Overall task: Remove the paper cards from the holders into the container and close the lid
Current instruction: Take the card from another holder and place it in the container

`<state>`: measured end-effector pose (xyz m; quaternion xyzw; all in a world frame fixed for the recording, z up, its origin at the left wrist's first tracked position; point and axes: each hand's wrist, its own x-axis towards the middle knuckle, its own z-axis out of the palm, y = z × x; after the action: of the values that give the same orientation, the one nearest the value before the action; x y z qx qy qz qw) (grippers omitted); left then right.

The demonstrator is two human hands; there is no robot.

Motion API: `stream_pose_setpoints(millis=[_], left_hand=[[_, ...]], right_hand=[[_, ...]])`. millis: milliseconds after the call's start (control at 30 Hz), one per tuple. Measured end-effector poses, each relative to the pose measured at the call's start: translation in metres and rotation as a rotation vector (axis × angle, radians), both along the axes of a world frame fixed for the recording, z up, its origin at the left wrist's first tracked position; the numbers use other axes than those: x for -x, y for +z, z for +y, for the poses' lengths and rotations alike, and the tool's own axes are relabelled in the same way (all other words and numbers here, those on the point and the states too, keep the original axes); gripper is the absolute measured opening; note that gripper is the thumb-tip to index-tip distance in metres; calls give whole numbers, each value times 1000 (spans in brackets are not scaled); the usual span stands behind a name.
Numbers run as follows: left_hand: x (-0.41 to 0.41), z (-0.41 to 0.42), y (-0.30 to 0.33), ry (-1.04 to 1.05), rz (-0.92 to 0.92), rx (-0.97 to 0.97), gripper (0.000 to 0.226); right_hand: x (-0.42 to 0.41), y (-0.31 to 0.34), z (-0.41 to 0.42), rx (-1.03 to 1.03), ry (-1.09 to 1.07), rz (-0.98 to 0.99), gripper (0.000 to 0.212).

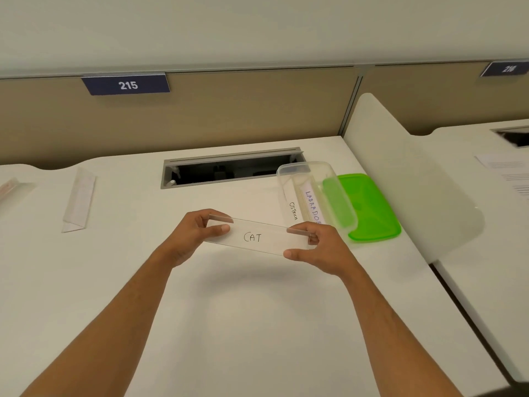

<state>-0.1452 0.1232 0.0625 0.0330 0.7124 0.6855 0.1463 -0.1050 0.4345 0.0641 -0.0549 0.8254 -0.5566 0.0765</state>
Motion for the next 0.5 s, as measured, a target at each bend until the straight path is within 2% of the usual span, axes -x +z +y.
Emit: stream_pose_setpoints(millis=[167,267,400,500], left_hand=[[16,29,1,-2,32,60,39],[24,42,-3,47,7,22,48],[31,65,-11,158,-40,52,44],[32,87,-19,138,-88,93,42]], right_hand=[[6,3,24,3,-80,48,47],[10,6,36,21,-145,92,49],[12,11,50,22,-297,128,44],[14,11,58,-27,-469,158,46]])
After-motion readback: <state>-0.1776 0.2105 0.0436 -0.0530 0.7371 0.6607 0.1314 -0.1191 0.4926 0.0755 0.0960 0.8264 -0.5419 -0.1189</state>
